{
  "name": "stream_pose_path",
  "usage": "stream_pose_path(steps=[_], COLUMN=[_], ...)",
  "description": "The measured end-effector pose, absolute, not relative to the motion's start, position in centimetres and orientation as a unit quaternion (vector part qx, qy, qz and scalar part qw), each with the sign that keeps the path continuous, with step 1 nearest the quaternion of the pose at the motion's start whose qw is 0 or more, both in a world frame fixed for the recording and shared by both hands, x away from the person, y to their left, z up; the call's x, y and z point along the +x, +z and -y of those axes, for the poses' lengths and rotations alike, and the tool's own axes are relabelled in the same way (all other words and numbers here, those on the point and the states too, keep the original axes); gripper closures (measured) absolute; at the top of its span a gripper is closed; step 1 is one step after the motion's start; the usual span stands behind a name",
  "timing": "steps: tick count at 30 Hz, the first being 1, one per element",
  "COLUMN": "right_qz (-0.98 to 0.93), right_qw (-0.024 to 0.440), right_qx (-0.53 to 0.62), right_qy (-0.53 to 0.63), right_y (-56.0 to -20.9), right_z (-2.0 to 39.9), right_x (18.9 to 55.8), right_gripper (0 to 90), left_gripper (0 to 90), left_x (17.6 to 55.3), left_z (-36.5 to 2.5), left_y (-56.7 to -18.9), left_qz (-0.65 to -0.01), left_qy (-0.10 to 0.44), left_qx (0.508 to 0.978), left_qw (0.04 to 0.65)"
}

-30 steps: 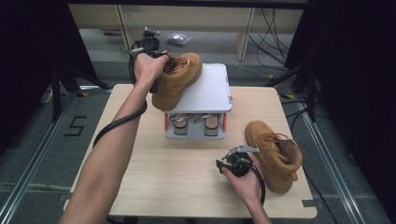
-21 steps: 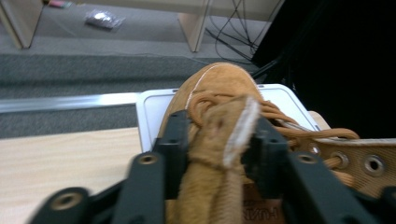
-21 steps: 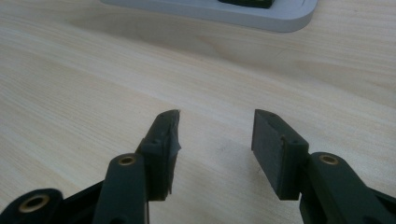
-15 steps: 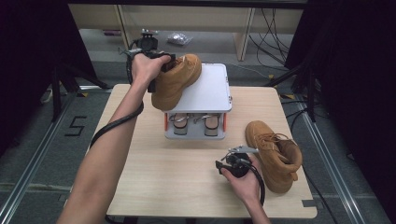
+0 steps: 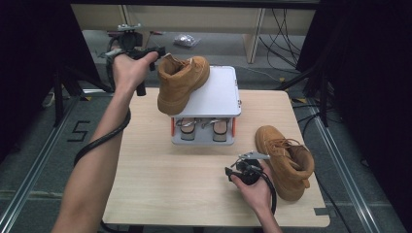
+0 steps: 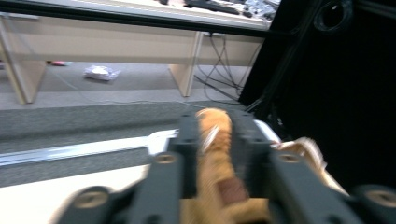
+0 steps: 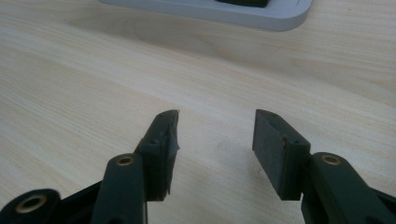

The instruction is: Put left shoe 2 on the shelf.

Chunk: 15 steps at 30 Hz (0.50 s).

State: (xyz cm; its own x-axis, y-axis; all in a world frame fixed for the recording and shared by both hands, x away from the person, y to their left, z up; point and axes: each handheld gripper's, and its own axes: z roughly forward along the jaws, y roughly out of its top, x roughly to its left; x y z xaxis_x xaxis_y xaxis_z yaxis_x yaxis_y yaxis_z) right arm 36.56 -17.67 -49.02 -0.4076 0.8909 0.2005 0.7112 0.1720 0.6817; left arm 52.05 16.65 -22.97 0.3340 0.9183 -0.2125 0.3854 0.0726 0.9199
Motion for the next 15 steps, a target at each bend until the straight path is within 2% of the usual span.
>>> stream_pose_path(steps=[3,9,15], right_qz=[-0.757,-0.759,-0.756], right_qw=[0.123,0.123,0.119], right_qx=[0.532,0.534,0.539], right_qy=[0.359,0.351,0.352], right_y=[-49.0,-49.0,-48.9], right_z=[17.8,17.8,17.5], right_x=[36.6,36.6,36.5], right_gripper=[50.7,50.8,50.8], left_gripper=[88.9,89.6,89.6], left_x=[51.1,49.6,48.6], left_z=[-18.3,-20.0,-19.8], left_y=[-24.2,-28.8,-32.8], left_qz=[-0.522,-0.531,-0.531], left_qy=[0.254,0.25,0.246], left_qx=[0.636,0.661,0.676], left_qw=[0.509,0.468,0.447])
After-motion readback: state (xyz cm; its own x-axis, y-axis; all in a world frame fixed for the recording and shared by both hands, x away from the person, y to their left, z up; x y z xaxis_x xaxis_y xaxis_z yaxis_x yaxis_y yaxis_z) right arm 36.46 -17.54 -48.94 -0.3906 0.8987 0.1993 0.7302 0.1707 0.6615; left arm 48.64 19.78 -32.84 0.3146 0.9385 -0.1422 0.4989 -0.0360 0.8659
